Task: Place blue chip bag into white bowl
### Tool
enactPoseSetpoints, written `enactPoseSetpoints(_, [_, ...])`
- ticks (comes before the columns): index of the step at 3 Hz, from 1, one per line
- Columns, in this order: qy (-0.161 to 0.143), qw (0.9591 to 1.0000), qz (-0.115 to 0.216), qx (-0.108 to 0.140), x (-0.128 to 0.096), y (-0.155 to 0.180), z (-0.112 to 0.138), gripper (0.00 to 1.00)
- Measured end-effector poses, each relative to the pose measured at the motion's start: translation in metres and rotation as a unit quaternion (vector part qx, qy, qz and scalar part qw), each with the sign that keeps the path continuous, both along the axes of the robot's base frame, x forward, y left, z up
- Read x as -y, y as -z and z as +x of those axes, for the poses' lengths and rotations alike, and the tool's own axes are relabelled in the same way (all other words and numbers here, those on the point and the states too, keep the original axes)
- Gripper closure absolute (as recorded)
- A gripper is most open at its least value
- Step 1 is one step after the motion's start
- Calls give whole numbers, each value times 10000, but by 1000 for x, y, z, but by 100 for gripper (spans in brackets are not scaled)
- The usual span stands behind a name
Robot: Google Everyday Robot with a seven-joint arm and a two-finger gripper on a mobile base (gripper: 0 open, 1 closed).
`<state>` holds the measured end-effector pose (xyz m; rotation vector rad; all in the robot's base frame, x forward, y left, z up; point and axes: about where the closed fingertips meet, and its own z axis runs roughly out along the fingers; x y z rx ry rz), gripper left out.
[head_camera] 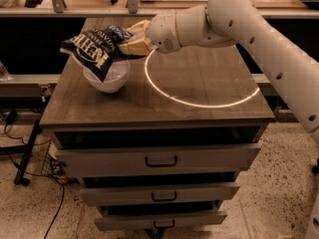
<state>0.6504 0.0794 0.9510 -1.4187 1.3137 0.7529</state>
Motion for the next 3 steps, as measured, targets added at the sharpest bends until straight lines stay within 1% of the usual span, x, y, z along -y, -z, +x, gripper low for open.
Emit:
enactPoseSetpoints(1, [297, 9993, -237, 48, -3, 18, 14, 74])
enactPoseSetpoints(2, [500, 9981, -349, 49, 1, 27, 20, 43])
enactPoseSetpoints(3, [617, 9975, -329, 89, 5, 24, 20, 12])
